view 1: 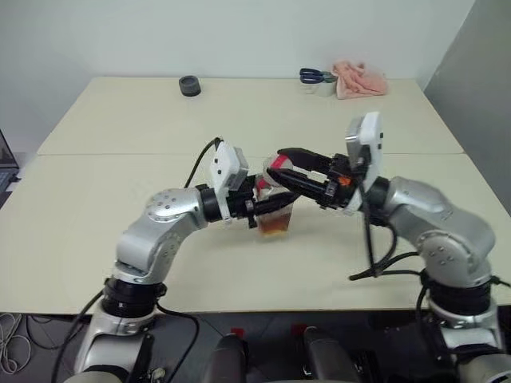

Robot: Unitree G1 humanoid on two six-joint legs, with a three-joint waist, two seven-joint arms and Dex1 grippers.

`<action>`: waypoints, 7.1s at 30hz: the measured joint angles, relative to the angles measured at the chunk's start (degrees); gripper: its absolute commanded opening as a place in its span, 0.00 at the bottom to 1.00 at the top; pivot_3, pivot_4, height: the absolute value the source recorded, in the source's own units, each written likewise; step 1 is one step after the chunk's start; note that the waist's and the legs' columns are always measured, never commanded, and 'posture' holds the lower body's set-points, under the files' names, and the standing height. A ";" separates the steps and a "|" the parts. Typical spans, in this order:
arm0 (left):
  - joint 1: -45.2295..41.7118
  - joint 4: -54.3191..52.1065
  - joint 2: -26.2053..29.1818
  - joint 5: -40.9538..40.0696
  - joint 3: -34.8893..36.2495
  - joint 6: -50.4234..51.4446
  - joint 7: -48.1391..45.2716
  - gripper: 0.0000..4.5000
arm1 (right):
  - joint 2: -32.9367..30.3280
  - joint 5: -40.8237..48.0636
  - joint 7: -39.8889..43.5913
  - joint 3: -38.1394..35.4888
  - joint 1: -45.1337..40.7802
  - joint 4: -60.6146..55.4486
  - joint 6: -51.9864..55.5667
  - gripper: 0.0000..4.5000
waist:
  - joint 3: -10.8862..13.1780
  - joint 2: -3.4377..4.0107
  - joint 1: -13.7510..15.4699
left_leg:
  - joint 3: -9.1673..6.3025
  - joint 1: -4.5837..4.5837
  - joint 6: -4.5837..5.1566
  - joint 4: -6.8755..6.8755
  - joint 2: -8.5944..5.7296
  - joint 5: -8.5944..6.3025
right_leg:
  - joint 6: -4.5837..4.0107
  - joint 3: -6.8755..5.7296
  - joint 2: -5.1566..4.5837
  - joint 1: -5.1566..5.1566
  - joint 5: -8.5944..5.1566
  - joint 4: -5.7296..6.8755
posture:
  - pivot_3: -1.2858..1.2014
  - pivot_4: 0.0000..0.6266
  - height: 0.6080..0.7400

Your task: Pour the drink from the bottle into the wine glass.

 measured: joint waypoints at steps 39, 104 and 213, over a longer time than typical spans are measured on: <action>4.73 0.59 -6.00 3.66 -0.03 -1.74 11.16 0.41 | 5.96 -7.24 -15.36 3.76 4.58 -4.15 -3.00 0.99 | 0.01 -0.02 0.30 | -0.03 -0.03 -0.01 0.04 0.01 0.01 | -0.01 0.00 0.01 0.00 -0.01 0.01 | 0.52 0.24 1.00; 0.92 1.96 -6.44 3.93 -0.49 -1.59 10.13 0.41 | 3.00 -6.61 -9.28 -0.16 5.24 -1.01 -3.67 0.99 | 0.01 -0.02 0.28 | -0.02 -0.03 -0.01 0.05 0.00 0.01 | -0.01 0.00 0.01 0.00 0.00 0.02 | 0.52 0.24 1.00; 1.90 -1.03 -5.75 0.38 -0.18 0.65 11.29 0.41 | 14.22 -33.75 -38.98 -18.78 25.48 21.30 -19.00 0.99 | -0.02 0.02 0.13 | 0.26 0.22 -0.02 -0.01 0.02 0.01 | -0.01 0.30 0.05 0.09 0.00 0.08 | 0.52 0.24 1.00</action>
